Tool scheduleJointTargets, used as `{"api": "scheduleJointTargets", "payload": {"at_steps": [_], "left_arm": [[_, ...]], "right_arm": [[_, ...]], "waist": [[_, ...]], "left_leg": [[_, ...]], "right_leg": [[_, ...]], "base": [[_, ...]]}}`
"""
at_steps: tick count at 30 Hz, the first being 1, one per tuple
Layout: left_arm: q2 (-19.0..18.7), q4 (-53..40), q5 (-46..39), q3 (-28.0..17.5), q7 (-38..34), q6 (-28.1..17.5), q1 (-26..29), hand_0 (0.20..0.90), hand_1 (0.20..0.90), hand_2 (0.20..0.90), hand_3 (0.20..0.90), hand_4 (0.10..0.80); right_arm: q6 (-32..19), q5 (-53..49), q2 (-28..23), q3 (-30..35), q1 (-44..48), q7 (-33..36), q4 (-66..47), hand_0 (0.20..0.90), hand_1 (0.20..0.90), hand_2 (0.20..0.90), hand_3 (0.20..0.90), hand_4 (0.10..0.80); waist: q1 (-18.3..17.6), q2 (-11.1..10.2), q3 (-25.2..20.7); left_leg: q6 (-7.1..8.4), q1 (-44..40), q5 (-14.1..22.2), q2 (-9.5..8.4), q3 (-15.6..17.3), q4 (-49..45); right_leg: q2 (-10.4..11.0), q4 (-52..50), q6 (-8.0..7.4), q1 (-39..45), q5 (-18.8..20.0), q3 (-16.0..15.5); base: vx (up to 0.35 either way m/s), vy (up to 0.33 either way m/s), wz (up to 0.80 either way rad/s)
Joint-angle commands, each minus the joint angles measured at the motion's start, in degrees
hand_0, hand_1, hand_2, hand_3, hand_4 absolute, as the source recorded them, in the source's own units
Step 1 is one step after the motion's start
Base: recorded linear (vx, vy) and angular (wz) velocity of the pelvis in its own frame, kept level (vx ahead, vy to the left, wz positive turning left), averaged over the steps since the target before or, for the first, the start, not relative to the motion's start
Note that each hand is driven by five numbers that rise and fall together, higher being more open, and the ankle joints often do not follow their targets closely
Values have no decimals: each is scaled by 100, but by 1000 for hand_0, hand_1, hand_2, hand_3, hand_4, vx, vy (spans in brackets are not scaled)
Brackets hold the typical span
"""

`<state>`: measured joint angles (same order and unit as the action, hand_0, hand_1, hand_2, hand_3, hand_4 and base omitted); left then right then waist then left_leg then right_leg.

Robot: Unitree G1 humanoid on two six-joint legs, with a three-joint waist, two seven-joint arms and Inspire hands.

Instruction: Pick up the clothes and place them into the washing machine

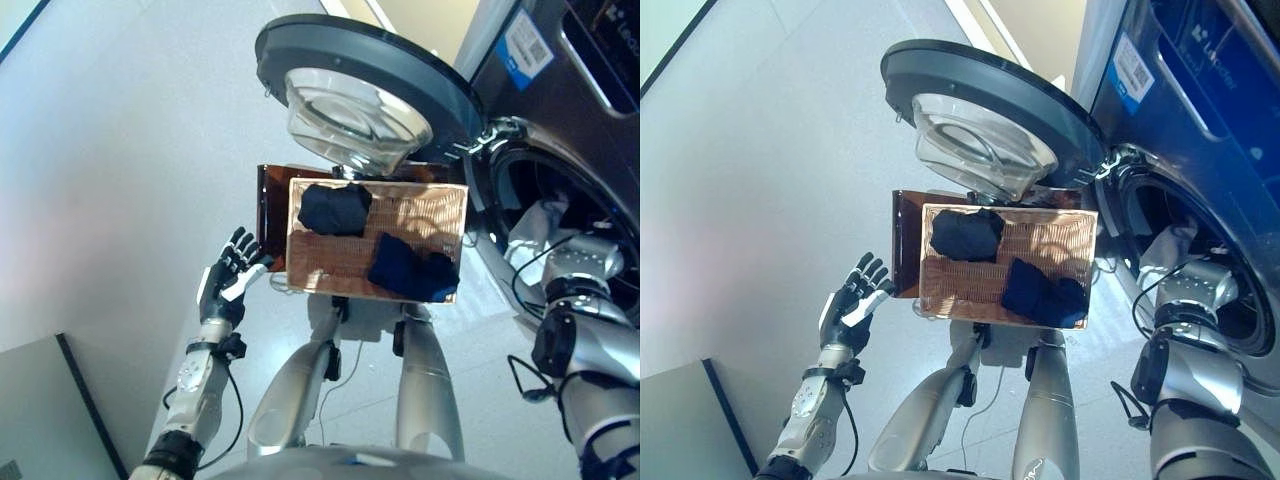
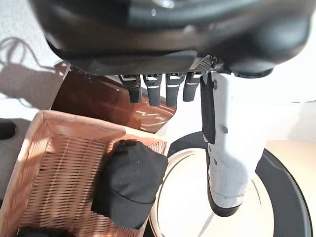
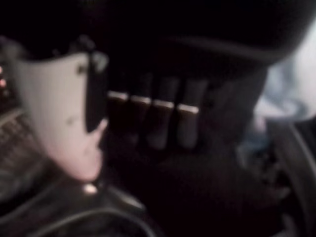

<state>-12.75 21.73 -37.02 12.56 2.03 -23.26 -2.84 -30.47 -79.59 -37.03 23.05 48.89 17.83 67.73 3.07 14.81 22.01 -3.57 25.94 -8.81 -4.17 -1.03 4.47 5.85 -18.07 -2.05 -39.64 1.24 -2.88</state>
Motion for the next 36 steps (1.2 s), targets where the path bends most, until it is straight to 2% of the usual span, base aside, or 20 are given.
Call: {"api": "scheduleJointTargets", "payload": {"at_steps": [1, 14, 15, 16, 32, 33, 34, 36], "left_arm": [[-339, -508, -194, 13, -62, -438, -261, 900, 900, 900, 900, 800], [-379, -535, -249, -61, -61, -431, -324, 900, 900, 900, 900, 800], [-376, -532, -258, -64, -62, -432, -332, 900, 900, 900, 900, 800], [-368, -520, -260, -71, -62, -429, -339, 900, 900, 900, 900, 800], [-369, -479, -276, -124, 1, -425, -402, 900, 900, 900, 900, 800], [-374, -495, -269, -128, 1, -427, -418, 900, 900, 900, 900, 800], [-403, -498, -225, -149, 1, -439, -440, 900, 900, 900, 900, 800], [-409, -512, -200, -161, 0, -446, -452, 900, 900, 900, 900, 800]], "right_arm": [[-869, 90, -883, -120, 115, 69, 25, 200, 200, 200, 200, 300], [-750, 117, -829, -339, 209, -15, 84, 200, 200, 200, 200, 300], [-749, 106, -811, -346, 203, -27, 73, 491, 491, 491, 491, 508], [-734, 111, -791, -347, 187, -37, 68, 900, 900, 900, 900, 800], [-259, 720, -705, -847, 53, -86, 343, 900, 900, 900, 900, 800], [-184, 906, -724, -935, 43, -51, 380, 900, 900, 900, 900, 800], [66, 1515, -817, -1244, 1, 30, 475, 900, 900, 900, 900, 800], [157, 1810, -827, -1413, 4, 107, 473, 900, 900, 900, 900, 800]], "waist": [[88, -50, -411], [81, -64, -476], [82, -67, -479], [77, -71, -480], [66, -164, -428], [65, -178, -422], [68, -215, -401], [59, -222, -386]], "left_leg": [[440, -3, 384, -248, -84, 53], [430, 29, 416, -254, -60, 53], [428, 25, 418, -254, -62, 53], [429, 23, 417, -256, -63, 53], [425, -39, 436, -223, -18, 53], [426, -52, 440, -223, -16, 53], [428, -80, 456, -218, -20, 53], [428, -59, 424, -208, -11, 53]], "right_leg": [[-131, 192, -44, -9, -120, -49], [-143, 146, -46, -87, -111, 11], [-139, 139, -45, -88, -112, 8], [-143, 132, -44, -94, -112, 14], [-155, 111, -37, -52, -97, 6], [-154, 112, -37, -42, -102, 0], [-157, 105, -42, -21, -122, 0], [-162, 110, -39, -41, -73, -3]], "base": [[0, 0, 0], [1, 2, -1], [0, 0, 0], [34, 8, -1], [1, 0, 0], [0, 0, 0], [0, 0, 0], [-16, -3, 0]]}}
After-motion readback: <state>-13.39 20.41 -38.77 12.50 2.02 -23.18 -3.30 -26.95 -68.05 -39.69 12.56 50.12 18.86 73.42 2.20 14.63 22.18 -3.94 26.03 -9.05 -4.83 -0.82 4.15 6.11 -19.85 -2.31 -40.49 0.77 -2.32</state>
